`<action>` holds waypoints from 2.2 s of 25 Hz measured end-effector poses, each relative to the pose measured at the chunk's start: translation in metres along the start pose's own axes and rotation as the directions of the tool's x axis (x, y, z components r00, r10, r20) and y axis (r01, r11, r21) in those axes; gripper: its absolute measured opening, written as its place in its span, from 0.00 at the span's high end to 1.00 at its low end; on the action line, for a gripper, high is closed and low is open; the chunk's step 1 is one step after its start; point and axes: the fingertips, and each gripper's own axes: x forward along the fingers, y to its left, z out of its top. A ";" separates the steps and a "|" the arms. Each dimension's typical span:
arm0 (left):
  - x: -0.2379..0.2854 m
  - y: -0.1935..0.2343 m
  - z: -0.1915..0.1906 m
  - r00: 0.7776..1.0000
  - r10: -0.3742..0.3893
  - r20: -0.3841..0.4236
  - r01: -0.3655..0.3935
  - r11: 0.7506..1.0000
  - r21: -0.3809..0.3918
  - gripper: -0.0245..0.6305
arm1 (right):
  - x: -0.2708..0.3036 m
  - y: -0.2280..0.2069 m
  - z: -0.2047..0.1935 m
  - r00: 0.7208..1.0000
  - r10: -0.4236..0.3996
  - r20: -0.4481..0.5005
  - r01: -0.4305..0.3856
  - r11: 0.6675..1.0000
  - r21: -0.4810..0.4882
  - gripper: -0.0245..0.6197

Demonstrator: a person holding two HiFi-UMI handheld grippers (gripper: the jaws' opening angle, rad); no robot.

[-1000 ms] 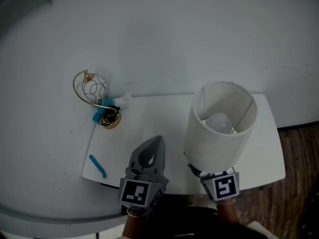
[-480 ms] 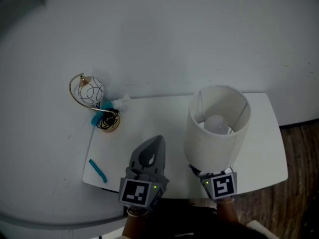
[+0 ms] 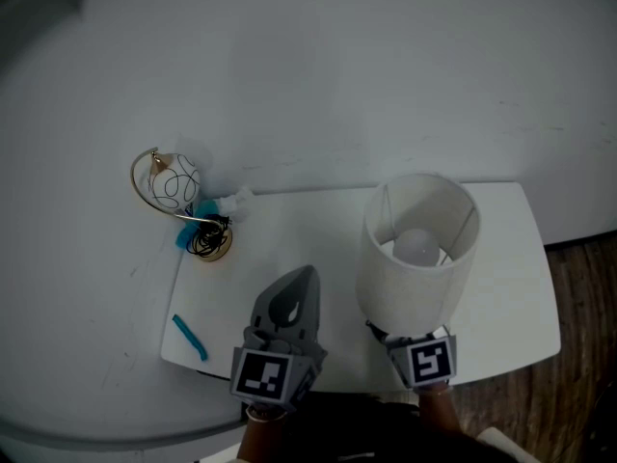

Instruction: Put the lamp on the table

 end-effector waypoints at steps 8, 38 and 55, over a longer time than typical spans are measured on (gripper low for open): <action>0.006 0.010 -0.006 1.000 0.013 -0.011 -0.013 1.000 -0.003 0.96 | 0.010 0.004 -0.012 1.000 0.015 -0.003 -0.015 1.000 0.006 0.84; 0.026 0.032 -0.014 0.999 0.020 -0.029 -0.020 1.000 0.016 0.96 | 0.042 0.010 -0.061 0.997 0.041 -0.059 -0.037 0.997 0.061 0.83; 0.037 0.035 -0.025 0.998 0.031 -0.053 -0.030 0.999 0.018 0.96 | 0.049 0.011 -0.078 0.994 0.077 -0.073 -0.071 0.995 0.077 0.83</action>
